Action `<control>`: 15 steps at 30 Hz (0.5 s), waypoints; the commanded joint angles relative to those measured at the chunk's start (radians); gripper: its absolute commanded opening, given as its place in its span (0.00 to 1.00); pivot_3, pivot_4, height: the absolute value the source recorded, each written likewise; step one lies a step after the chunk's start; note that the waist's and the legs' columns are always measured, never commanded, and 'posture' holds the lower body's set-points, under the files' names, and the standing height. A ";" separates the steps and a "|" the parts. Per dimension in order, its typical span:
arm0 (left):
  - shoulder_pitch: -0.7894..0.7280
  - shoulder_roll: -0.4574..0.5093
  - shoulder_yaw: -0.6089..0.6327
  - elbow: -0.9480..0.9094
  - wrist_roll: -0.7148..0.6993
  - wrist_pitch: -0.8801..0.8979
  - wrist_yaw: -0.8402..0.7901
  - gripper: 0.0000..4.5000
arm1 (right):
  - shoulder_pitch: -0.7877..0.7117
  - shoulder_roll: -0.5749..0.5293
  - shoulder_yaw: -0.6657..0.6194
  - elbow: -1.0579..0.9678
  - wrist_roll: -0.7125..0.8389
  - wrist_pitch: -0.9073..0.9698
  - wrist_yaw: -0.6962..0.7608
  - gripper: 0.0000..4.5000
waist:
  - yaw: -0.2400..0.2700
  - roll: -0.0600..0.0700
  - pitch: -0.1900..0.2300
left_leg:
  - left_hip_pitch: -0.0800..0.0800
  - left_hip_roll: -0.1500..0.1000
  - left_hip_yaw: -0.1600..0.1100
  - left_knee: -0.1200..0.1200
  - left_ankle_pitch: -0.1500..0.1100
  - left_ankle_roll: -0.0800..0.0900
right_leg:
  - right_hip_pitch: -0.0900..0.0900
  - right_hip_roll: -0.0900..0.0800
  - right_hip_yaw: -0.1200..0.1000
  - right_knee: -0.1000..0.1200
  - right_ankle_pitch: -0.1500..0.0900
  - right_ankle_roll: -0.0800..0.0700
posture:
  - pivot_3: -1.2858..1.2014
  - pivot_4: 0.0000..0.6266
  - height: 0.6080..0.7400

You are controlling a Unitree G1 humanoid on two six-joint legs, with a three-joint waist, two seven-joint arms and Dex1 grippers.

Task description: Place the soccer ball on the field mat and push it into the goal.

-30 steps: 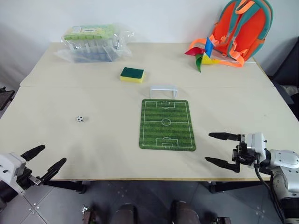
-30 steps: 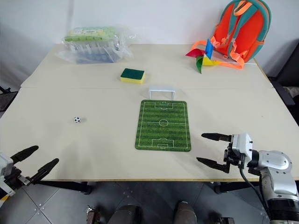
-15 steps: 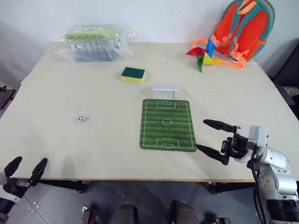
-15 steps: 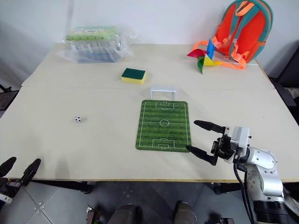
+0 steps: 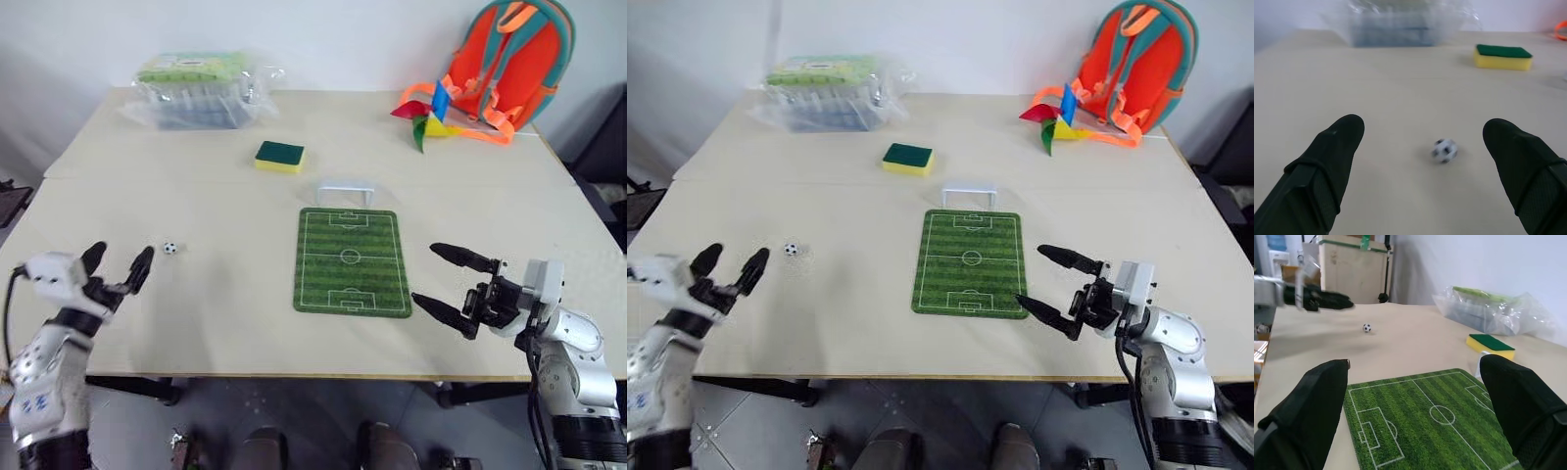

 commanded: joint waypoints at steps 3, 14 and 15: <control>-0.117 0.031 -0.087 0.152 0.081 -0.020 -0.002 1.00 | 0.016 0.030 -0.026 -0.053 0.023 -0.004 -0.046 1.00 | -0.006 0.000 0.000 | 0.000 0.000 0.000 0.000 0.000 0.000 | 0.000 0.000 0.000 0.000 0.000 0.000 | 0.52 0.24 1.00; -0.236 -0.029 -0.140 0.408 0.150 -0.162 0.026 0.90 | 0.076 0.102 -0.017 -0.089 -0.014 -0.039 -0.131 1.00 | -0.001 0.000 0.000 | 0.000 0.000 0.001 0.002 0.000 0.000 | 0.000 0.000 0.001 0.001 0.000 0.000 | 0.52 0.24 1.00; -0.240 -0.030 -0.140 0.416 0.152 -0.170 0.027 0.86 | 0.076 0.103 -0.017 -0.091 -0.015 -0.038 -0.134 1.00 | 0.003 0.000 0.000 | 0.000 0.000 0.001 0.002 0.000 0.000 | 0.000 0.000 0.002 0.001 0.000 0.001 | 0.52 0.24 1.00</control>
